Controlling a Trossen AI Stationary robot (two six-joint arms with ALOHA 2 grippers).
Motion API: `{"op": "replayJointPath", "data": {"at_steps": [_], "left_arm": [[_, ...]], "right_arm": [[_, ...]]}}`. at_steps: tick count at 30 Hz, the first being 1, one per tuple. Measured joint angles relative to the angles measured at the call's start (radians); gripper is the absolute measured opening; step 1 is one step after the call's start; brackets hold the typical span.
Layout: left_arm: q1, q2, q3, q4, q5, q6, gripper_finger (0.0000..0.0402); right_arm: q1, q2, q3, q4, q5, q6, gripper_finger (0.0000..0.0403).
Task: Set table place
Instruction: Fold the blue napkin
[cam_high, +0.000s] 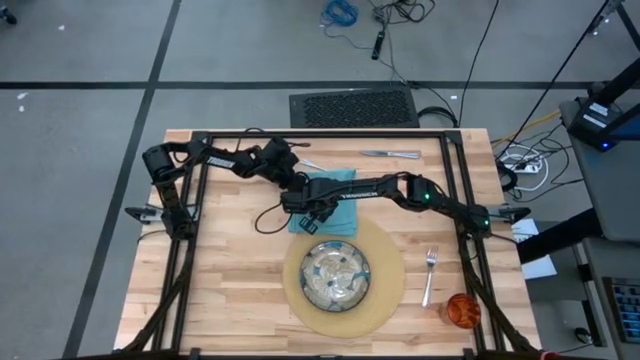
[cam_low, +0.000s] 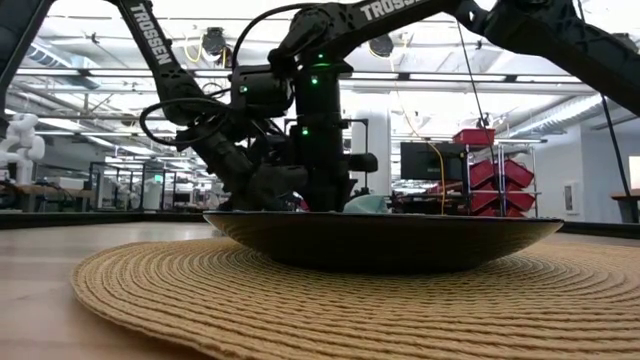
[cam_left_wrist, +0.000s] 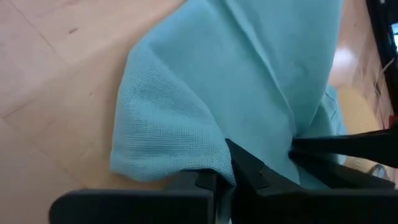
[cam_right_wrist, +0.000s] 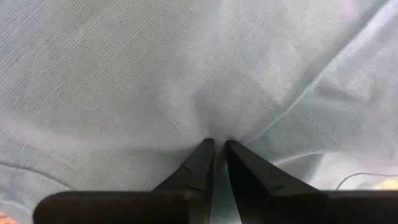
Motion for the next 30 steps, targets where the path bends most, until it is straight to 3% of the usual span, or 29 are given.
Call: {"op": "replayJointPath", "data": {"at_steps": [17, 23, 30], "left_arm": [[-0.003, -0.017, 0.001, -0.077, -0.099, 0.072, 0.0000], [-0.004, -0.018, 0.002, -0.083, -0.101, 0.079, 0.0000], [-0.004, -0.018, 0.002, -0.097, -0.101, 0.086, 0.0000]], "right_arm": [[0.044, -0.130, 0.001, -0.038, 0.164, 0.068, 0.0061], [0.037, -0.121, -0.024, -0.077, 0.119, 0.073, 0.0061], [0.018, -0.125, -0.186, -0.003, 0.065, 0.083, 0.0061]]}}
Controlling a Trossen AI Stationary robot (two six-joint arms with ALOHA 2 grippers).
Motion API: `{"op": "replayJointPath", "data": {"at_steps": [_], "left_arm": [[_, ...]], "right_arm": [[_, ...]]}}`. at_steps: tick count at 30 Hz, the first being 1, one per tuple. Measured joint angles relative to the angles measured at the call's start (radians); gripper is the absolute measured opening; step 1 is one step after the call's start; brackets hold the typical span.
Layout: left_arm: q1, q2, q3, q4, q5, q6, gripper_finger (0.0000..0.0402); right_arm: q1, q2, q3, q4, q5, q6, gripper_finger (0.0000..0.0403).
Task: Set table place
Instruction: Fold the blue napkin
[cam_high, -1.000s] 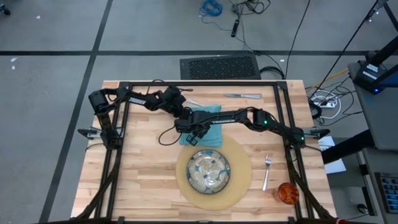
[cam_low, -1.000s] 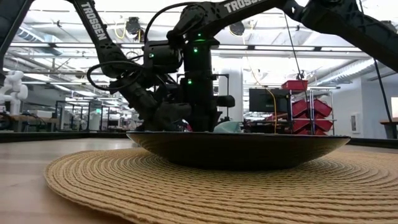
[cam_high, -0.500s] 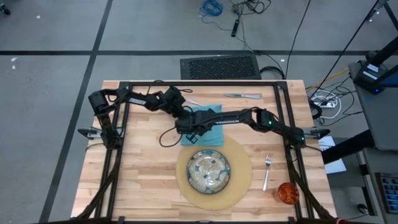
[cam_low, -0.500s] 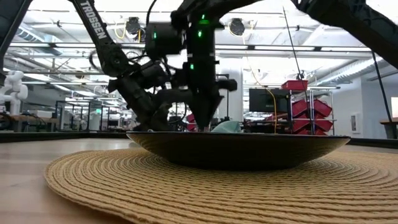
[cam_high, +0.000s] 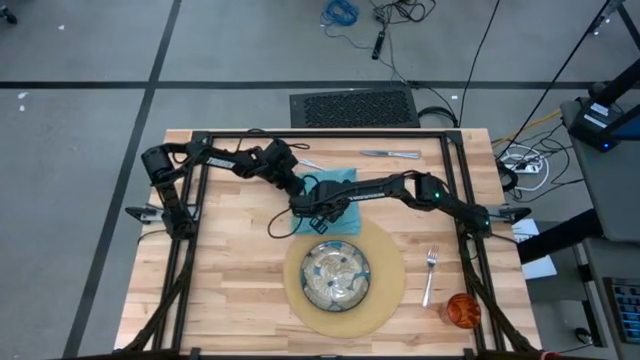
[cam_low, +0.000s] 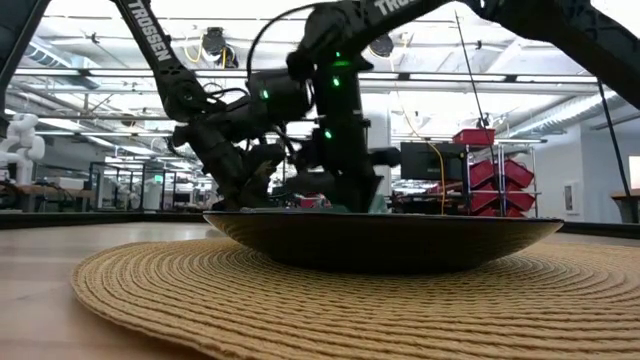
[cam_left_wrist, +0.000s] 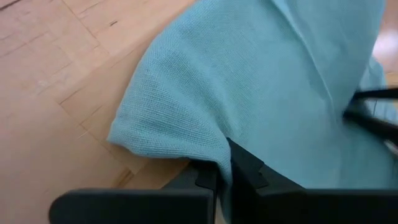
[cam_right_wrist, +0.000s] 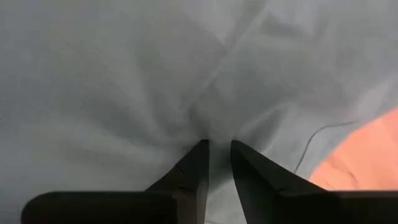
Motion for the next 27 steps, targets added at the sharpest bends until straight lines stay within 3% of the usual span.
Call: {"op": "replayJointPath", "data": {"at_steps": [9, 19, 27], "left_arm": [[0.000, 0.000, -0.001, -0.002, 0.000, 0.002, 0.0000], [0.000, 0.000, -0.002, -0.001, 0.000, 0.002, 0.0000], [-0.002, 0.000, -0.002, -0.001, 0.000, 0.004, 0.0000]], "right_arm": [[0.008, -0.024, -0.032, -0.008, 0.023, 0.025, 0.0061], [0.026, -0.213, -0.031, 0.051, 0.051, 0.037, 0.0061], [0.080, -0.270, -0.030, 0.335, -0.024, -0.067, 0.0061]]}}
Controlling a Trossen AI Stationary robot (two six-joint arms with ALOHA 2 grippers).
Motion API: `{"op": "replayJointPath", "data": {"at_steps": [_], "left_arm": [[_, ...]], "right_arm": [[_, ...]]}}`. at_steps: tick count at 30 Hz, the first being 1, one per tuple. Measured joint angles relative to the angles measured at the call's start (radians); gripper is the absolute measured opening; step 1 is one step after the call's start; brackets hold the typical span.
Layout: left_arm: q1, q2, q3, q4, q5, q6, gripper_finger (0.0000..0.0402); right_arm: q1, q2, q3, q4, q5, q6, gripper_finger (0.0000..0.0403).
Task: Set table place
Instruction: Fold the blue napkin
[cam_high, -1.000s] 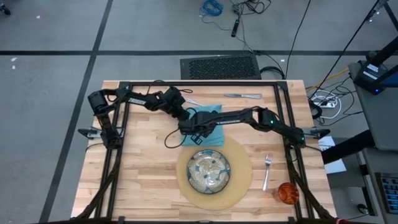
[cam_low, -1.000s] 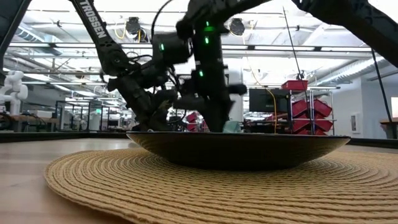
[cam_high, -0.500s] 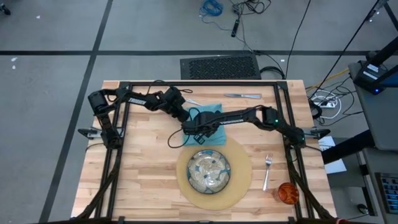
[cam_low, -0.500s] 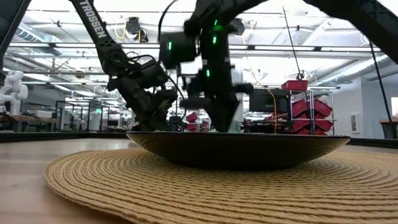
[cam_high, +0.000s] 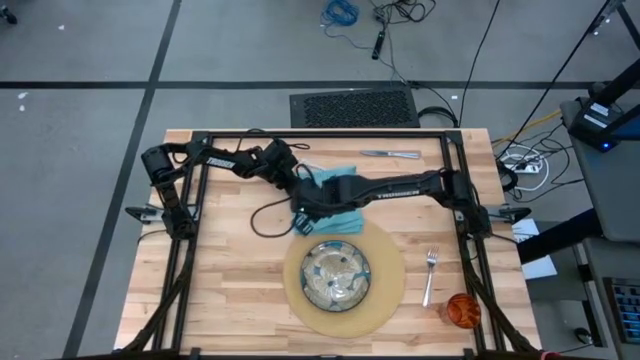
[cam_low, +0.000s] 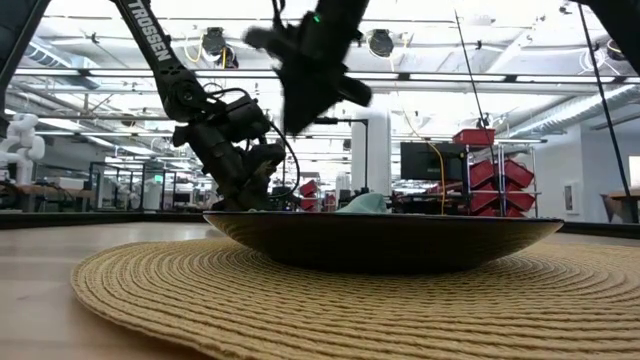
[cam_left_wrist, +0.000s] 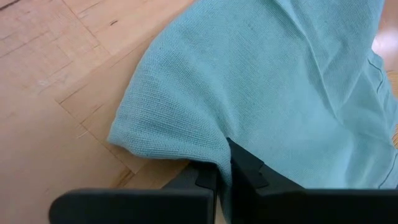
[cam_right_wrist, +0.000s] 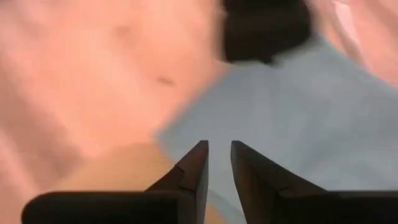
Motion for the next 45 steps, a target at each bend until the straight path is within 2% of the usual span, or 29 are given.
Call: {"op": "replayJointPath", "data": {"at_steps": [11, 17, 19, 23, 25, 28, 32, 38, 42, 45], "left_arm": [[-0.001, 0.000, 0.000, 0.000, 0.002, 0.003, 0.0000], [-0.008, 0.000, 0.000, 0.000, -0.001, 0.004, 0.0000], [-0.009, 0.000, 0.000, 0.000, 0.000, 0.004, 0.0000], [-0.012, 0.000, 0.000, -0.004, 0.000, 0.004, 0.0000], [-0.013, 0.000, 0.000, -0.004, 0.000, 0.005, 0.0000], [-0.014, 0.000, 0.000, -0.005, 0.001, 0.004, 0.0000], [-0.014, 0.000, 0.000, -0.005, 0.002, 0.004, 0.0000], [-0.016, 0.001, 0.000, -0.006, 0.003, 0.003, 0.0000], [-0.016, 0.001, 0.000, -0.004, 0.003, 0.002, 0.0000], [-0.016, 0.001, 0.000, -0.006, 0.003, 0.002, 0.0000]], "right_arm": [[0.042, 0.003, 0.000, 0.291, -0.061, -0.023, 0.0071], [0.055, 0.081, 0.002, 0.559, -0.223, -0.032, 0.0096], [0.056, 0.111, 0.001, 0.595, -0.276, -0.027, 0.0105], [0.054, 0.154, 0.001, 0.625, -0.294, 0.078, 0.0115], [0.052, 0.166, 0.001, 0.624, -0.316, 0.055, 0.0116], [0.056, 0.167, 0.001, 0.622, -0.261, 0.004, 0.0113], [0.057, 0.165, 0.001, 0.543, -0.164, 0.103, 0.0101], [0.065, 0.165, 0.000, 0.392, -0.048, 0.142, 0.0084], [0.081, 0.167, 0.014, 0.400, -0.042, 0.133, 0.0082], [0.092, 0.200, 0.073, 0.366, -0.028, 0.130, 0.0082]]}}
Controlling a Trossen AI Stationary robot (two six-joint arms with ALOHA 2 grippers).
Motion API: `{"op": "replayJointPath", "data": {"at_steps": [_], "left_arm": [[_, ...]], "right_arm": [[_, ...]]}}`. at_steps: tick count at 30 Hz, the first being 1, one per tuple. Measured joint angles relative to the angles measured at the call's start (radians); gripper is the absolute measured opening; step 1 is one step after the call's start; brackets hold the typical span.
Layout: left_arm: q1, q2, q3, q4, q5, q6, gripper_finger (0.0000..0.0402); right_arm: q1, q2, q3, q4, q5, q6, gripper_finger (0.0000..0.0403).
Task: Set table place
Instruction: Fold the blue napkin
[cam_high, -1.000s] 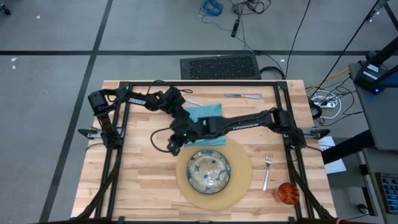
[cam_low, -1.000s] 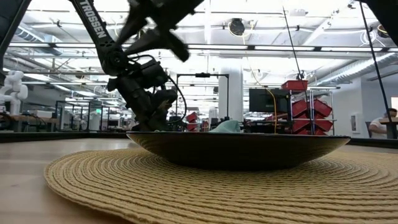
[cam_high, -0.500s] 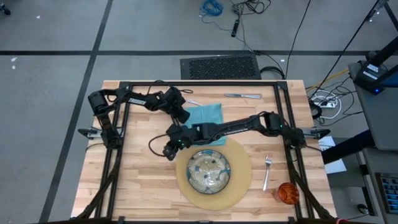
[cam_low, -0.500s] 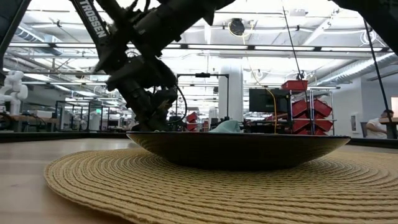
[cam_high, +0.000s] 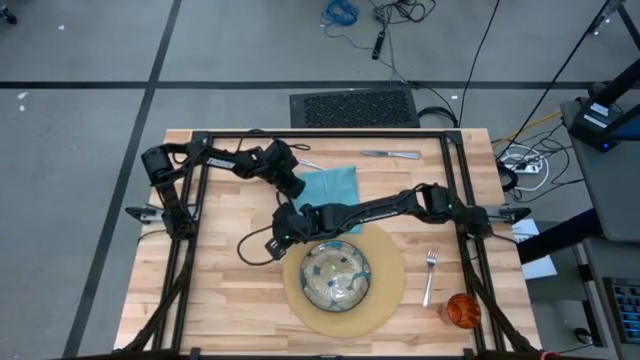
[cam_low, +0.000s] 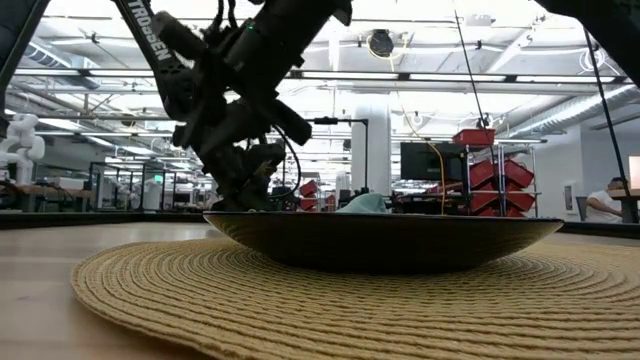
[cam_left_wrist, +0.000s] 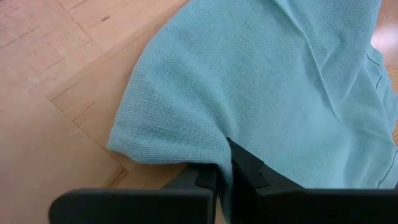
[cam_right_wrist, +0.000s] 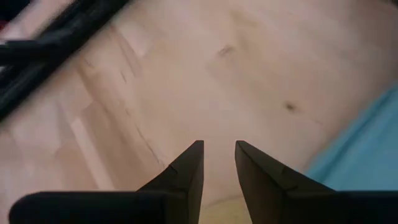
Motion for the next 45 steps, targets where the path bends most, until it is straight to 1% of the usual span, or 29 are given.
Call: {"op": "replayJointPath", "data": {"at_steps": [3, 5, 7, 9, 11, 15, 17, 19, 21, 26, 28, 30, 33, 36, 40, 45], "left_arm": [[0.000, 0.000, 0.000, -0.002, 0.000, -0.005, 0.0000], [-0.002, 0.000, 0.000, -0.006, 0.001, -0.006, 0.0000], [-0.003, -0.005, 0.000, -0.011, 0.014, -0.007, 0.0000], [-0.007, -0.020, -0.004, -0.030, 0.030, -0.016, 0.0000], [-0.009, -0.040, -0.005, -0.048, 0.044, -0.031, 0.0000], [-0.010, -0.093, -0.006, -0.072, 0.052, -0.013, 0.0000], [-0.005, -0.112, -0.004, -0.114, 0.018, 0.018, 0.0005], [0.003, -0.113, -0.004, -0.141, -0.013, 0.049, 0.0019], [0.009, -0.113, -0.004, -0.175, -0.021, 0.066, 0.0041], [0.000, -0.114, -0.004, -0.204, -0.059, 0.099, 0.0119], [-0.002, -0.117, -0.003, -0.197, -0.059, 0.098, 0.0153], [-0.001, -0.134, -0.003, -0.195, -0.057, 0.105, 0.0184], [-0.001, -0.166, 0.004, -0.190, -0.054, 0.135, 0.0217], [0.001, -0.215, 0.004, -0.195, -0.053, 0.160, 0.0233], [0.010, -0.242, 0.005, -0.201, -0.061, 0.186, 0.0237], [0.023, -0.240, 0.005, -0.230, -0.076, 0.209, 0.0238]], "right_arm": [[0.006, 0.067, 0.096, -0.065, -0.005, -0.033, 0.0082], [0.010, 0.103, 0.145, -0.065, -0.050, -0.087, 0.0082], [0.017, 0.118, 0.185, -0.065, -0.086, -0.139, 0.0082], [0.026, 0.115, 0.205, -0.074, -0.091, -0.171, 0.0082], [0.037, 0.102, 0.208, -0.106, -0.062, -0.198, 0.0082], [0.053, 0.082, 0.208, -0.189, 0.042, -0.218, 0.0082], [0.054, 0.070, 0.208, -0.212, 0.059, -0.218, 0.0082], [0.054, 0.068, 0.208, -0.215, 0.059, -0.218, 0.0082], [0.054, 0.068, 0.206, -0.227, 0.059, -0.218, 0.0082], [0.052, 0.069, 0.206, -0.260, 0.061, -0.219, 0.0082], [0.051, 0.069, 0.206, -0.290, 0.096, -0.226, 0.0082], [0.049, 0.068, 0.206, -0.345, 0.174, -0.226, 0.0082], [0.033, 0.068, 0.206, -0.466, 0.252, -0.195, 0.0082], [0.009, 0.068, 0.206, -0.592, 0.294, -0.148, 0.0082], [-0.028, 0.068, 0.206, -0.714, 0.358, -0.102, 0.0082], [-0.092, 0.068, 0.206, -0.812, 0.371, -0.072, 0.0082]]}}
